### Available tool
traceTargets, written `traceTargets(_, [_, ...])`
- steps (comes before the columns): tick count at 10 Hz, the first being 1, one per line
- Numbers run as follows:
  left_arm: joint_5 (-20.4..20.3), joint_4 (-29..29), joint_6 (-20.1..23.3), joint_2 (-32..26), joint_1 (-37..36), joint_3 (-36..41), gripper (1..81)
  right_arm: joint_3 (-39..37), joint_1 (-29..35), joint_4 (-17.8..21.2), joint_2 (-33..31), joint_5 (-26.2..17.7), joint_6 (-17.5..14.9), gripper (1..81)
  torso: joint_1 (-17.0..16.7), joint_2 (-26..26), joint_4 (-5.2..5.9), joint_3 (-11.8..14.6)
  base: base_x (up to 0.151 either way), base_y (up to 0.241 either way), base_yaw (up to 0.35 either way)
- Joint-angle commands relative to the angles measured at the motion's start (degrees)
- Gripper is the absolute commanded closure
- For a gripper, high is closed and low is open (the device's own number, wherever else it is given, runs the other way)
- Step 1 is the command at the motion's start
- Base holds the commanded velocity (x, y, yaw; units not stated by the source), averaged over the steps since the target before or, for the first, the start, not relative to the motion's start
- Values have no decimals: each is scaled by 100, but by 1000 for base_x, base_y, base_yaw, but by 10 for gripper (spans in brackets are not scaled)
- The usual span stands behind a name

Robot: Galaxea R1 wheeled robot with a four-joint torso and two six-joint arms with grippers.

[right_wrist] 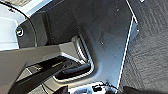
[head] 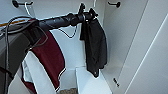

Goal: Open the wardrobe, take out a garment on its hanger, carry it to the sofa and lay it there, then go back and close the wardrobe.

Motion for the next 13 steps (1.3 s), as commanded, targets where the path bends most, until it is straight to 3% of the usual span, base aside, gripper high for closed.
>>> traceTargets(1, [-195,212,122,-24,-1186,77,811,27,148,56,2,-344,5,10,0,0,545,0,0,0,0])
traceTargets(2, [-107,212,131,-42,-1177,94,811,27,148,73,2,-335,5,10,0,0,747,0,0,0,0])
traceTargets(3, [-81,265,131,-59,-1177,130,811,27,157,74,2,-335,5,10,0,0,382,0,0,0,0])
traceTargets(5, [-72,282,131,-77,-1160,165,811,27,148,74,11,-326,5,10,0,0,630,0,0,0,0])
traceTargets(6, [24,282,140,-85,-1142,199,811,27,148,65,11,-317,5,10,0,0,642,0,0,0,0])
traceTargets(7, [42,369,140,-120,-1107,295,811,27,148,56,11,-317,5,10,2,0,641,414,0,0,0])
traceTargets(8, [42,397,140,-191,-1063,464,811,27,148,56,11,-309,5,10,2,0,641,575,0,0,0])
traceTargets(9, [50,397,114,-261,-1010,735,811,27,157,47,19,-309,5,10,5,0,641,622,0,0,0])
traceTargets(11, [42,380,105,-366,-897,1042,811,36,165,47,28,-309,5,10,6,4,641,382,0,0,0])
traceTargets(13, [25,361,87,-472,-711,1413,811,45,148,30,28,-309,5,10,-7,-2,641,531,0,0,0])
